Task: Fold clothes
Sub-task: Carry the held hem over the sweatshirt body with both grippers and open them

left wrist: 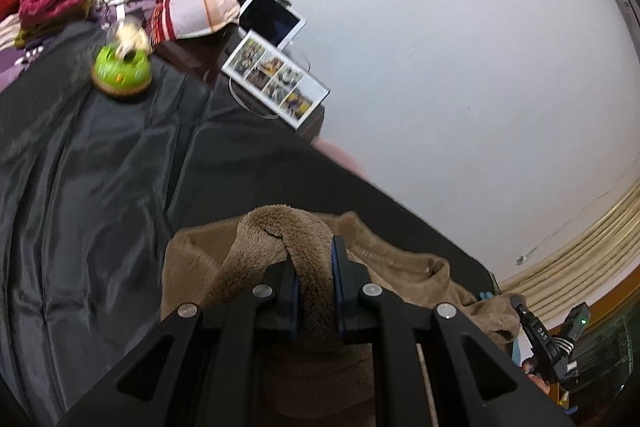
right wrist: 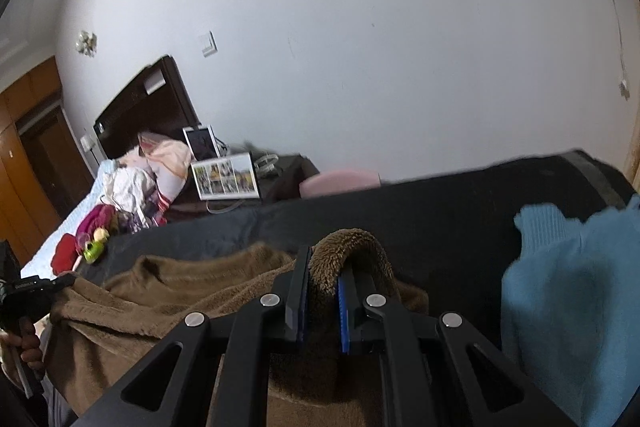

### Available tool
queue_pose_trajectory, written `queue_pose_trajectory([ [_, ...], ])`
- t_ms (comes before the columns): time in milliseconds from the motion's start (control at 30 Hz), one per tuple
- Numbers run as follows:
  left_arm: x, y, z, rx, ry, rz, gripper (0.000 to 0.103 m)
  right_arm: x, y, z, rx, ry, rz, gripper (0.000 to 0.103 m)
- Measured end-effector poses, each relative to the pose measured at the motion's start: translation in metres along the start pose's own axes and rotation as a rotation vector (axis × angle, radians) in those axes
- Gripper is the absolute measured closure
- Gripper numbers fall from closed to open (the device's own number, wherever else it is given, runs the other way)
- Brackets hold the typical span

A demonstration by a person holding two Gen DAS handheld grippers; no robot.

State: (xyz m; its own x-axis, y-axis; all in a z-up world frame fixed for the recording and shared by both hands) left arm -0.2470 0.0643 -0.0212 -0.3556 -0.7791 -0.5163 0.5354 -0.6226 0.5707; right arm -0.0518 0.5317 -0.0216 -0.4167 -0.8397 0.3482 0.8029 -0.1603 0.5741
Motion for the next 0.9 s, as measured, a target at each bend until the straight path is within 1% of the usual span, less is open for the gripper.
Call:
queue_pose_trajectory([
  [100, 0.002, -0.015, 0.002, 0.020, 0.012, 0.031, 0.087, 0.006, -0.008, 0.007, 0.000, 0.005, -0.015, 0.091],
  [167, 0.006, -0.028, -0.004, 0.065, 0.018, 0.053, 0.087, -0.002, -0.024, 0.002, 0.052, -0.031, -0.036, 0.091],
  [233, 0.011, -0.038, -0.012, 0.111, 0.025, 0.068, 0.084, -0.011, -0.038, -0.005, 0.102, -0.066, -0.039, 0.090],
  [267, 0.014, -0.041, -0.015, 0.127, 0.034, 0.059, 0.080, -0.014, -0.042, -0.009, 0.121, -0.074, -0.037, 0.089],
  [300, 0.016, -0.044, -0.018, 0.143, 0.043, 0.051, 0.072, -0.018, -0.045, -0.012, 0.138, -0.080, -0.034, 0.086],
  [333, 0.018, -0.046, -0.021, 0.154, 0.056, 0.036, 0.068, -0.020, -0.047, -0.014, 0.150, -0.082, -0.032, 0.084],
  [400, 0.018, -0.044, -0.023, 0.150, 0.085, -0.005, 0.050, -0.021, -0.044, -0.016, 0.156, -0.081, -0.019, 0.077],
  [433, 0.017, -0.041, -0.022, 0.144, 0.096, -0.019, 0.045, -0.020, -0.043, -0.015, 0.153, -0.080, -0.012, 0.076],
  [467, 0.016, -0.037, -0.021, 0.136, 0.102, -0.027, 0.034, -0.019, -0.040, -0.013, 0.147, -0.077, -0.002, 0.072],
  [500, 0.014, -0.030, -0.020, 0.120, 0.108, -0.033, 0.024, -0.017, -0.036, -0.012, 0.144, -0.075, 0.012, 0.062],
  [567, 0.011, -0.018, -0.019, 0.090, 0.107, -0.022, 0.022, -0.012, -0.028, -0.010, 0.139, -0.071, 0.041, 0.042],
  [600, 0.010, -0.012, -0.019, 0.085, 0.103, -0.016, 0.021, -0.009, -0.024, -0.010, 0.135, -0.069, 0.054, 0.041],
  [700, 0.005, 0.005, -0.027, 0.087, 0.078, -0.020, 0.020, -0.005, -0.007, -0.006, 0.085, -0.012, 0.035, 0.041],
  [767, -0.001, 0.011, -0.035, 0.097, 0.040, -0.013, 0.020, -0.004, 0.003, -0.004, 0.070, 0.011, 0.025, 0.040],
  [833, -0.013, 0.018, -0.048, 0.121, -0.013, -0.029, 0.020, -0.006, 0.009, -0.003, 0.072, 0.008, 0.016, 0.040],
  [900, -0.030, 0.024, -0.063, 0.150, -0.076, -0.065, 0.020, -0.005, 0.016, -0.008, 0.092, 0.031, 0.018, 0.040],
])
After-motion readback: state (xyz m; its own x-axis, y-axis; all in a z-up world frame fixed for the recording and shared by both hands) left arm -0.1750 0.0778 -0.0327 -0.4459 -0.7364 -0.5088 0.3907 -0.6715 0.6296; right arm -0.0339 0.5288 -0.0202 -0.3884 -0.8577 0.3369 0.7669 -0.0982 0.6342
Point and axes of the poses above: each gripper's, at about its wrist camera, not at the fingertips, and y roughly against the way its jaws point, x to its left, z to its top, the point moved 7 cm from there along -y, roughly the way its jaws point, and after that the axes turned 10 degrees about -y, right-handed, at the moved point
